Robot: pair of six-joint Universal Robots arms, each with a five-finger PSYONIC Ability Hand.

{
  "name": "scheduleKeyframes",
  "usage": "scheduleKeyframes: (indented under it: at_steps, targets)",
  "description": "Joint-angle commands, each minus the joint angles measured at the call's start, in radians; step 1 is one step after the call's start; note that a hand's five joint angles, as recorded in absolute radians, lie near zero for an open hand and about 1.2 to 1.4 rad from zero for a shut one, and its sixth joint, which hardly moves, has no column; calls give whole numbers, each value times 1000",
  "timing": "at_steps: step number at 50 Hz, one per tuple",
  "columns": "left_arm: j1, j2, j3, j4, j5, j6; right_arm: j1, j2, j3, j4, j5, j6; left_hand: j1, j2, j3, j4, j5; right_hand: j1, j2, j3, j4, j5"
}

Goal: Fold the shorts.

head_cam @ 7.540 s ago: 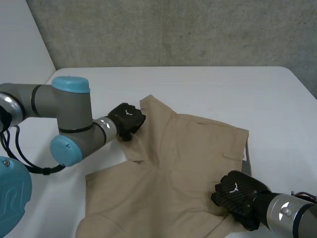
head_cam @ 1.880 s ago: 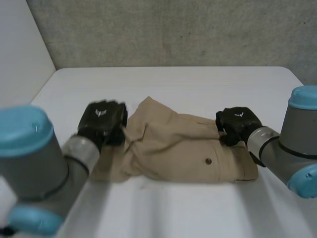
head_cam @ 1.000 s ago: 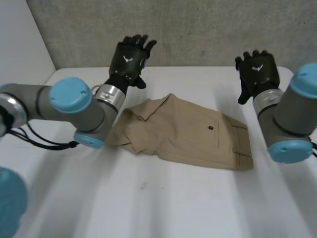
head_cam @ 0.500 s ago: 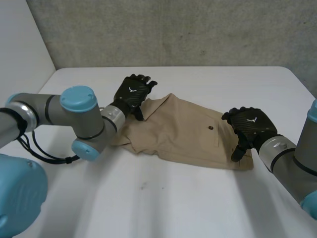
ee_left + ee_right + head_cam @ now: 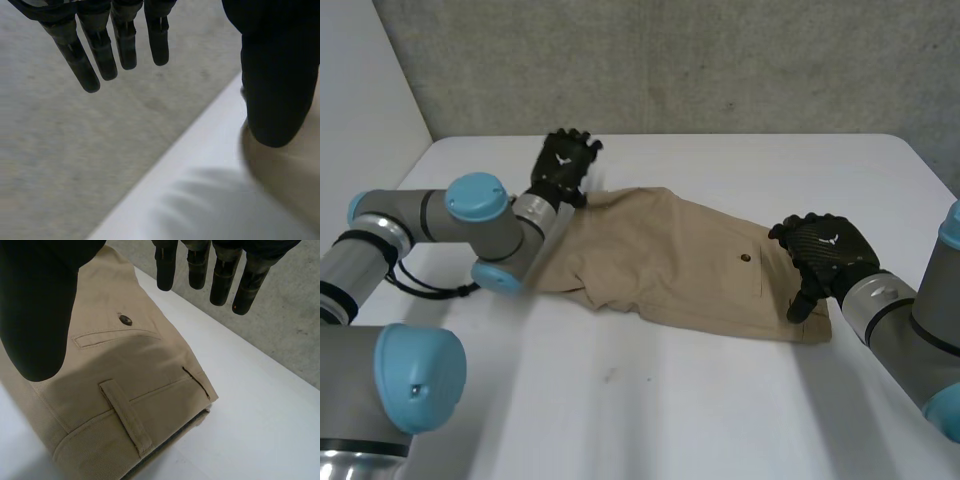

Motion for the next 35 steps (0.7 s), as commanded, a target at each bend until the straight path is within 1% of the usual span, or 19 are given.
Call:
scheduleKeyframes:
  at_steps: [1,3,5,6,7,9,12,14,17,19,22,23,25,29,35]
  targets:
    - [17,80,-138,142,-44,0,1,-1,6,-4,2,-3,91,94,93,91,87,-31,-43,-40,-57,-72]
    - [17,98,-175,148,-33,0,1,-1,7,-4,-1,-3,91,94,93,91,87,-31,-43,-40,-57,-72]
    - [17,161,-299,162,-1,-3,1,-1,10,-1,-3,-3,88,91,90,88,84,-31,-43,-40,-57,-72]
    - [17,162,-300,162,-1,-4,1,-1,10,-1,-3,-3,88,91,90,88,84,-31,-43,-40,-57,-72]
    - [14,215,-382,162,-2,-5,-1,-1,21,-1,-9,-1,86,88,87,86,81,-31,-43,-40,-57,-72]
    - [14,235,-410,160,-2,-5,-1,-1,27,0,-9,-1,85,88,87,85,81,-31,-43,-40,-57,-72]
    - [11,345,-571,156,-1,-8,-3,-3,36,5,-9,-1,65,67,66,65,61,-31,-43,-40,-57,-72]
    - [11,371,-608,154,-1,-10,-4,-4,55,7,-9,-3,62,64,63,62,58,17,5,8,-9,-24]
    - [7,486,-772,153,-4,-23,-7,-4,65,7,-9,-4,24,26,25,24,20,46,34,37,20,5]
    - [6,509,-804,151,-5,-28,-16,-4,76,4,-7,-9,24,26,25,24,19,99,87,90,73,58]
    - [-3,594,-927,145,-7,-59,-25,-6,82,1,-7,-12,21,23,22,21,17,143,131,134,117,102]
    - [-6,617,-962,142,-7,-69,-35,-4,88,-1,-7,-12,21,23,22,21,17,193,181,184,167,152]
    - [-8,626,-978,141,-7,-73,-49,-4,99,-4,-7,-12,21,23,22,21,17,301,289,292,275,260]
    - [-28,646,-1013,137,-12,-73,-49,-1,107,-10,-6,-12,21,23,22,21,17,363,351,354,337,323]
    - [-39,629,-1001,142,-50,-68,-45,8,122,-58,3,-17,18,20,19,18,14,416,404,407,390,375]
